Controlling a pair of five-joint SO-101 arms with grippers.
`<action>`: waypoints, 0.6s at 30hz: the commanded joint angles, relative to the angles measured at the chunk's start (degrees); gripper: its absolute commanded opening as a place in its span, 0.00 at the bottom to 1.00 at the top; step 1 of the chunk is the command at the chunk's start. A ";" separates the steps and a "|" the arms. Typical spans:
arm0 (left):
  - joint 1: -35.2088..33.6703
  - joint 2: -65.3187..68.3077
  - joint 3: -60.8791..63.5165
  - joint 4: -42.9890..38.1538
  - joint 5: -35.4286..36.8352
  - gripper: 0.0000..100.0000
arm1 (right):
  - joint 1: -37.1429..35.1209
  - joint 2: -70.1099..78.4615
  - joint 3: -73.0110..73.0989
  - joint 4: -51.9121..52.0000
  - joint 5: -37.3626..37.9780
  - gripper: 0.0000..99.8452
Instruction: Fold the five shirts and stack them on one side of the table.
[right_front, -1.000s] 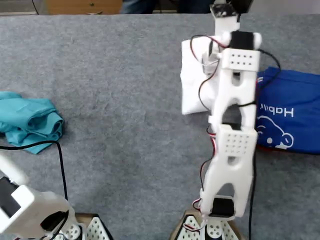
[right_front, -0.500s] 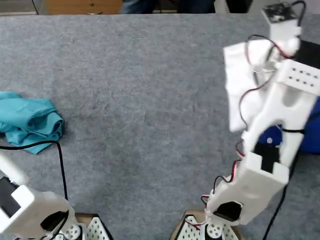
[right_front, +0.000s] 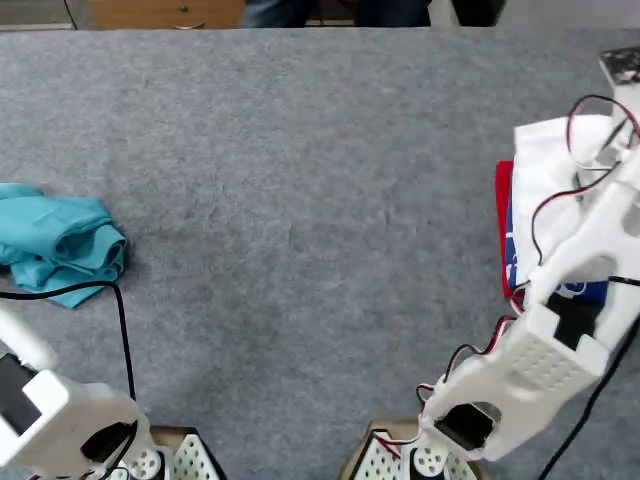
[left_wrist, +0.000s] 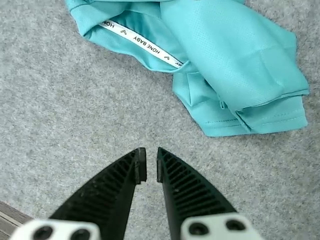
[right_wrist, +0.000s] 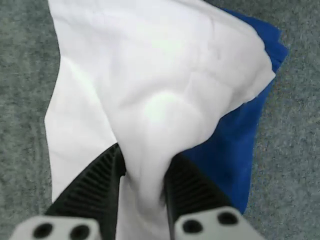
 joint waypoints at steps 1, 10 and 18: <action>-0.70 -2.77 -0.26 0.62 0.09 0.05 | 2.33 1.19 -0.31 -3.08 2.20 0.00; -0.44 -2.77 -0.26 0.62 2.37 0.05 | 4.97 4.00 -2.95 -2.64 5.98 0.22; -0.53 -2.77 -0.26 0.62 2.37 0.05 | 8.04 4.09 -14.73 0.53 6.59 0.23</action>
